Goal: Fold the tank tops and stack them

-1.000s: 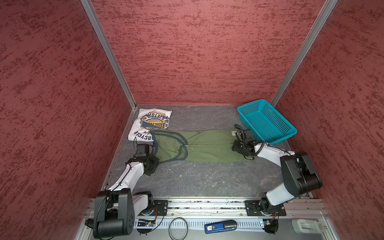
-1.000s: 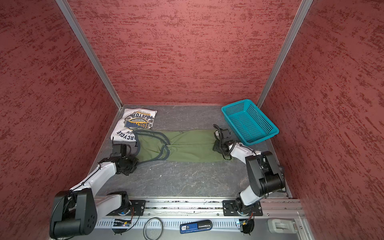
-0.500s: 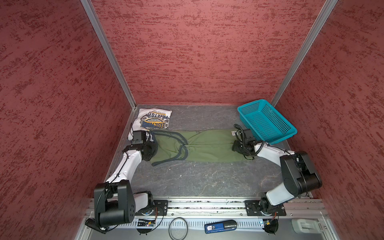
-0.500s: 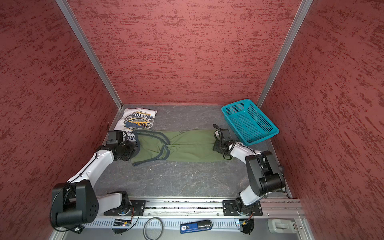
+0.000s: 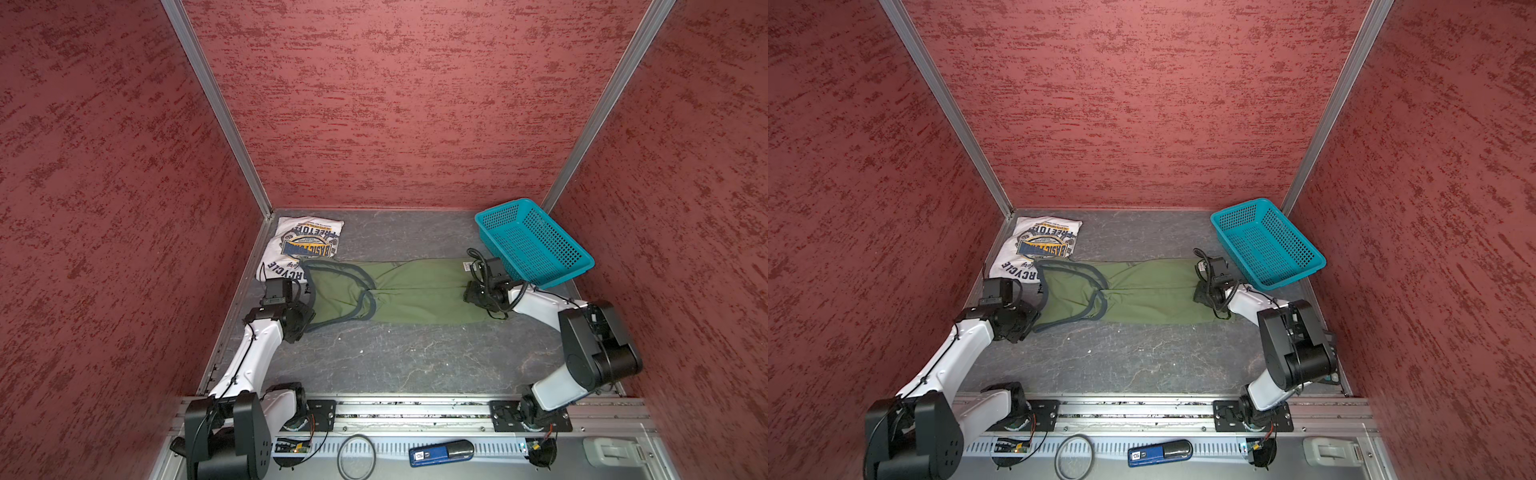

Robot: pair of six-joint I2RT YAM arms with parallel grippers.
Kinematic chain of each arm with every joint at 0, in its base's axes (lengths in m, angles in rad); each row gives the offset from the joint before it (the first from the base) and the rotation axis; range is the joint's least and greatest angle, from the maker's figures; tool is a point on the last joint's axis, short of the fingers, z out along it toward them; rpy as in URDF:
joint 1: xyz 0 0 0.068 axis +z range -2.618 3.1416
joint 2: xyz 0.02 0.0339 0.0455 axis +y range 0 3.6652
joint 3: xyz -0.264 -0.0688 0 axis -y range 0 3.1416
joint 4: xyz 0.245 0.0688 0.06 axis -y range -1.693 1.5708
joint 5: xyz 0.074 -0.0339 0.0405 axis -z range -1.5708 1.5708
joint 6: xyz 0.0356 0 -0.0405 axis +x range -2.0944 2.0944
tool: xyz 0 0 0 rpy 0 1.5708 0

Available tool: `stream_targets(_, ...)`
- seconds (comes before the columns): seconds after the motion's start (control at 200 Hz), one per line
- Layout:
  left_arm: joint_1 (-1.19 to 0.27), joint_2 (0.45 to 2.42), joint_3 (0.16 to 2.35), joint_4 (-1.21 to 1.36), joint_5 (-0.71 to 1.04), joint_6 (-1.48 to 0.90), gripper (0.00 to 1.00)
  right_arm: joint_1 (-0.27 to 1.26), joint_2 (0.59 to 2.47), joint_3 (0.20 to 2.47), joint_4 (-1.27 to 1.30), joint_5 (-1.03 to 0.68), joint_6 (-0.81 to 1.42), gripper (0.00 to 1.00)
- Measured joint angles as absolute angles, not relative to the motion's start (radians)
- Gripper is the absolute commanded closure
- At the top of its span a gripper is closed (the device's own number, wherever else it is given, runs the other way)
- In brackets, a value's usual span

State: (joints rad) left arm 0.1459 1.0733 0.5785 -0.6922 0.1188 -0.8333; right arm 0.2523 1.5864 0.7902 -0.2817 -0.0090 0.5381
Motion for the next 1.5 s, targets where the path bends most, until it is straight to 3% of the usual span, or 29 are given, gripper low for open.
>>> stream_targets(0.135, 0.183, 1.121, 0.538, -0.673, 0.145, -0.835, 0.58, 0.252, 1.587, 0.791, -0.282, -0.009, 0.537, 0.33)
stream_targets(0.271, 0.183, 1.188, 0.537, -0.626, 0.179, -0.842, 0.69, 0.252, 1.588, 0.792, -0.281, -0.007, 0.536, 0.33)
stream_targets(0.426, 0.183, 1.225, 0.538, -0.577, 0.204, -0.837, 0.89, 0.252, 1.589, 0.792, -0.28, -0.007, 0.536, 0.33)
stream_targets(0.606, 0.183, 1.225, 0.596, -0.577, 0.213, -0.849, 1.0, 0.252, 1.591, 0.795, -0.281, -0.005, 0.532, 0.32)
stream_targets(1.227, 0.222, 1.459, 0.82, -0.556, 0.262, -0.886, 1.0, 0.252, 1.62, 0.824, -0.281, 0.005, 0.529, 0.32)
stream_targets(1.498, 0.268, 1.488, 0.829, -0.54, 0.231, -0.894, 0.9, 0.252, 1.623, 0.828, -0.29, 0.056, 0.521, 0.31)
